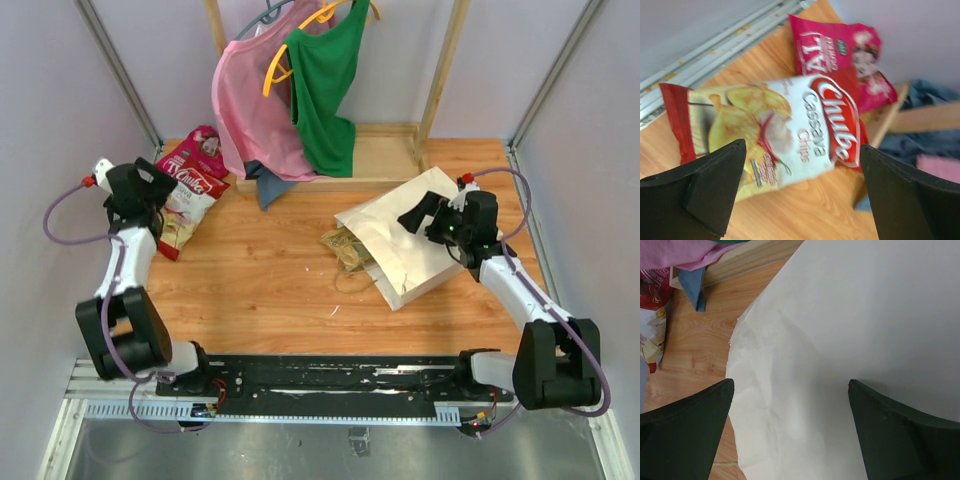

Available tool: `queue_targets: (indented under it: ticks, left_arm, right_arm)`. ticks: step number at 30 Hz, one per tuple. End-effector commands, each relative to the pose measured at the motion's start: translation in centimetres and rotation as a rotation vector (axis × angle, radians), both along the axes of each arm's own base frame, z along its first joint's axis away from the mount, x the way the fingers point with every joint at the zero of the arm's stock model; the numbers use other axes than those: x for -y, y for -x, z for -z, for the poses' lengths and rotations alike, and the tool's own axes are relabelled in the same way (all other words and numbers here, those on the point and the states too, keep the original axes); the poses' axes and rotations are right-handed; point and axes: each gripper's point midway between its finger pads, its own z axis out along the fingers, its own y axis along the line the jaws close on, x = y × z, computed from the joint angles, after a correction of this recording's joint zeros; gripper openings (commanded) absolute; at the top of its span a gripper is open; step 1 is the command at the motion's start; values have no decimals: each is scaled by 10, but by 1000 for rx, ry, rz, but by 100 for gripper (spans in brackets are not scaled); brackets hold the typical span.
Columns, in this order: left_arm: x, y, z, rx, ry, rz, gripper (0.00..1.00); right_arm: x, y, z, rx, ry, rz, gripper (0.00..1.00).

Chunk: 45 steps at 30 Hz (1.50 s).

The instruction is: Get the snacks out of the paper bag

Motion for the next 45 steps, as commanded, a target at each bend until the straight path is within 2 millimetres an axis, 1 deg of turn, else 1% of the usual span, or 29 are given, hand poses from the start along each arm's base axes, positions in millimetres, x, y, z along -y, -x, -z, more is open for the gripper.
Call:
queue_targets:
  ticks: [1, 2, 4, 5, 7, 9, 12, 15, 17, 18, 20, 21, 22, 23, 25, 27, 28, 29, 30, 31, 32, 33, 34, 37, 40, 42, 45]
  left_arm:
    - [70, 6, -51, 258, -107, 281, 100]
    - [86, 11, -51, 275, -127, 333, 100]
    - [120, 15, -38, 282, -123, 461, 100]
    - [132, 16, -32, 292, -106, 521, 99]
    - [149, 14, -16, 295, -79, 617, 97]
    - [154, 6, 4, 248, -55, 663, 93]
    - [147, -14, 31, 163, -47, 661, 92]
    - [133, -35, 42, 112, -60, 628, 92]
    - [117, -47, 48, 82, -66, 579, 92]
    - [105, -52, 51, 62, -74, 542, 92]
    - [75, -55, 63, -6, -91, 441, 93]
    - [64, -54, 67, -30, -92, 411, 92]
    - [60, -52, 67, -39, -91, 402, 92]
    - [66, -51, 63, -20, -91, 430, 93]
    - [101, -47, 40, 72, -90, 546, 96]
    - [145, -36, 19, 110, -133, 640, 99]
    - [180, -28, 4, 131, -163, 704, 100]
    - [204, -20, 0, 138, -176, 735, 100]
    - [224, -12, -1, 148, -164, 765, 100]
    - [247, -4, 3, 159, -123, 811, 100]
    - [268, 6, 9, 170, -45, 865, 100]
    - [286, 18, 24, 160, 26, 928, 100]
    - [298, 27, 35, 144, 94, 962, 100]
    - [323, 55, 76, 66, 227, 1015, 100]
    - [342, 80, 106, 15, 238, 1044, 100]
    - [353, 89, 116, 6, 259, 1070, 100]
    - [373, 96, 112, 46, 313, 1122, 100]
  right_arm:
    - [-11, -2, -3, 6, -29, -38, 99]
    - [-11, -1, -3, 7, -27, -38, 99]
    - [-10, -1, -5, 15, -25, -33, 99]
    - [-10, 0, -6, 22, -24, -29, 99]
    - [-9, 1, -10, 36, -23, -24, 98]
    - [-8, 2, -12, 43, -18, -23, 98]
    - [-7, 4, -14, 48, -9, -21, 99]
    - [-5, 5, -15, 51, 1, -17, 99]
    - [-4, 6, -15, 54, 8, -15, 99]
    - [-3, 7, -16, 55, 12, -15, 99]
    - [-2, 7, -16, 53, 22, -13, 98]
    - [-2, 8, -16, 54, 25, -12, 98]
    - [-1, 8, -16, 53, 27, -12, 99]
    - [-1, 9, -16, 54, 24, -9, 99]
    - [-2, 7, -17, 60, 16, -10, 99]
    - [-4, 7, -18, 56, 10, -15, 99]
    - [-4, 7, -20, 59, 7, -17, 99]
    - [-4, 7, -21, 61, 8, -17, 99]
    - [-4, 8, -21, 63, 8, -18, 99]
    - [-4, 8, -22, 66, 11, -16, 99]
    - [-3, 9, -22, 67, 16, -14, 99]
    - [-2, 10, -23, 70, 19, -11, 98]
    - [-2, 10, -24, 71, 22, -10, 98]
    - [-1, 11, -24, 75, 22, -7, 99]
    - [-2, 11, -24, 77, 16, -6, 99]
    - [-3, 11, -23, 73, 11, -9, 99]
    - [-5, 11, -21, 69, 2, -18, 99]
